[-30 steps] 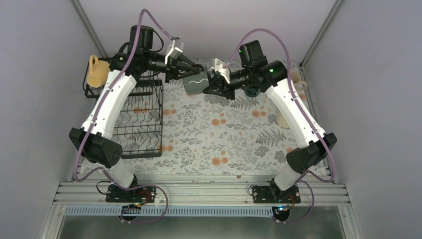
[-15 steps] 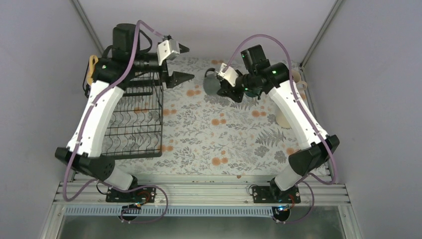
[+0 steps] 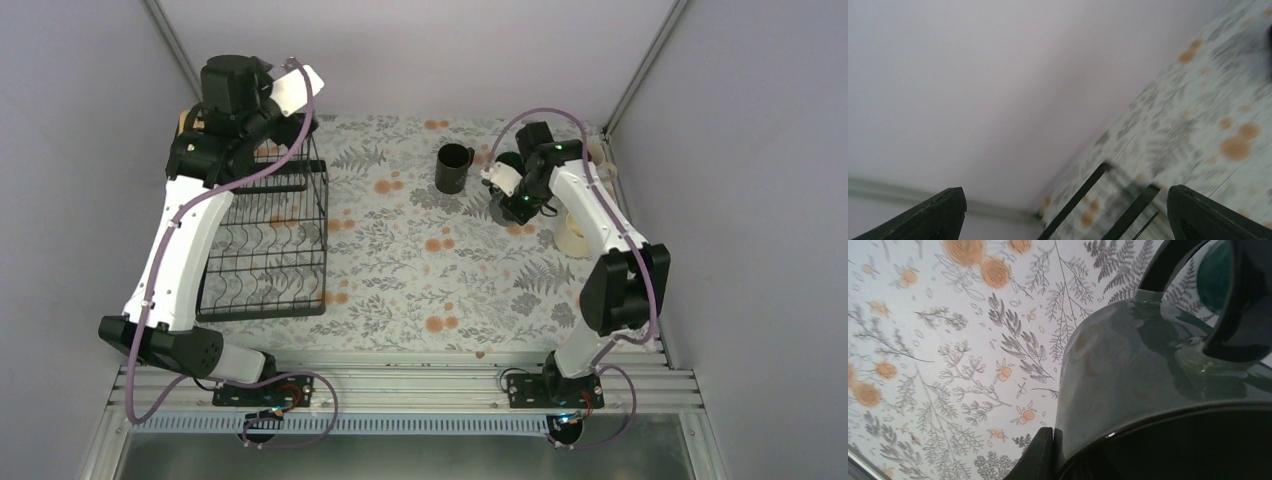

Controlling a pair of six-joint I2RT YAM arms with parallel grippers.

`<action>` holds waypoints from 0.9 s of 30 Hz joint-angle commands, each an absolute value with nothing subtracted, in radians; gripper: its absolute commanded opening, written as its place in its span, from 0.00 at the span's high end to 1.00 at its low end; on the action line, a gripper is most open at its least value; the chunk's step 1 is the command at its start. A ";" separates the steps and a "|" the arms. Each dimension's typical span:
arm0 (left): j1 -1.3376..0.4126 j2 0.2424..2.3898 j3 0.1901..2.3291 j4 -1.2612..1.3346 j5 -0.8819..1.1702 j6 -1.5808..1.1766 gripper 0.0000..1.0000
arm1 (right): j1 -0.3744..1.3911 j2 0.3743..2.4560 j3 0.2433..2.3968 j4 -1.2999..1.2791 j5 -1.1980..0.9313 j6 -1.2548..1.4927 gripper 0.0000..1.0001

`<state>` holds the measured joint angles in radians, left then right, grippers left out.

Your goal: Unload the cups from the dish rack

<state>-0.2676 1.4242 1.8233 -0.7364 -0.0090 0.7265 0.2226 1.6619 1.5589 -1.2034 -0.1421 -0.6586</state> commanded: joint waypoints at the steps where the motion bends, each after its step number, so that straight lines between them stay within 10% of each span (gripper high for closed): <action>1: -0.162 1.374 1.780 -0.668 -0.189 0.792 0.00 | 0.238 1.757 1.552 -1.127 -0.051 -0.654 0.96; 17: 0.082 1.413 1.849 -0.740 -0.098 0.761 0.00 | 0.239 1.908 1.512 -1.082 0.080 -0.654 0.96; 27: 0.167 1.412 1.866 -0.807 -0.073 0.681 0.00 | 0.243 1.848 1.655 -1.095 0.102 -0.636 0.52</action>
<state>0.1291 1.4178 1.8439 -0.7628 -0.0929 0.7353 0.2348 1.9003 1.5547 -1.0870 0.0803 -0.6498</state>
